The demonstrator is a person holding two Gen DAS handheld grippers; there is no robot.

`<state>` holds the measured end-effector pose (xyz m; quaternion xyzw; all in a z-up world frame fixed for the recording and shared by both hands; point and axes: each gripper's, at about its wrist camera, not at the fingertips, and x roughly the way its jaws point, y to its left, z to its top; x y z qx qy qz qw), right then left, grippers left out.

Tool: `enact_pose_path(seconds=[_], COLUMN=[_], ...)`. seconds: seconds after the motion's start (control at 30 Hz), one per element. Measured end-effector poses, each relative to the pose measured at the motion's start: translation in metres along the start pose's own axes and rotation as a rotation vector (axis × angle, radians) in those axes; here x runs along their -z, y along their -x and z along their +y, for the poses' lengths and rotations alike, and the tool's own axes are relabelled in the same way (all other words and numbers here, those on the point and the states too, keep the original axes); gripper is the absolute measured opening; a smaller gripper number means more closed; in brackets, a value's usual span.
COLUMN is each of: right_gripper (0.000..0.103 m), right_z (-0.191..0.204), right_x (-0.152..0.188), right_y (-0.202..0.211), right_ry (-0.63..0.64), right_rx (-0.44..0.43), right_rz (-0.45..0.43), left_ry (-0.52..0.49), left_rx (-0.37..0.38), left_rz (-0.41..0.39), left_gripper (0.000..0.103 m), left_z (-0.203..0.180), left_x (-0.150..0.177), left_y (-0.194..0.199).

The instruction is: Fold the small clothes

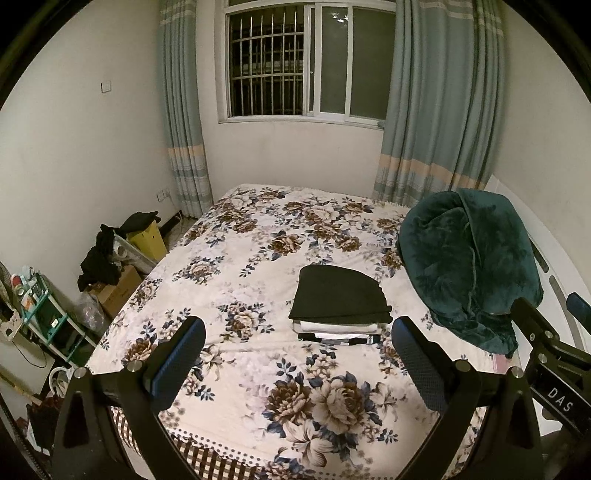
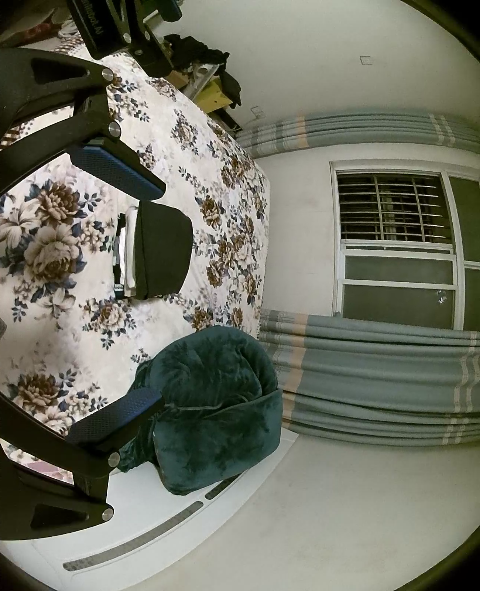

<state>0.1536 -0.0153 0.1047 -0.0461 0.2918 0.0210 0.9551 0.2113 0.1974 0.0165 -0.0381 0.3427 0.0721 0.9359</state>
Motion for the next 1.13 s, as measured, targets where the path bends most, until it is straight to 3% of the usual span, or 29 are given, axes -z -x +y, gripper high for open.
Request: enact_pose_path(seconds=[1.13], right_gripper=[0.103], right_z=[0.0024], right_x=[-0.007], right_y=[-0.0048], right_ry=[0.0], right_rx=[0.0], right_rz=[-0.008], left_ry=[-0.002], left_rx=[-0.017], left_rz=[-0.019], left_gripper=[0.103], left_z=[-0.0002], left_x=[-0.0075], left_y=[-0.0011])
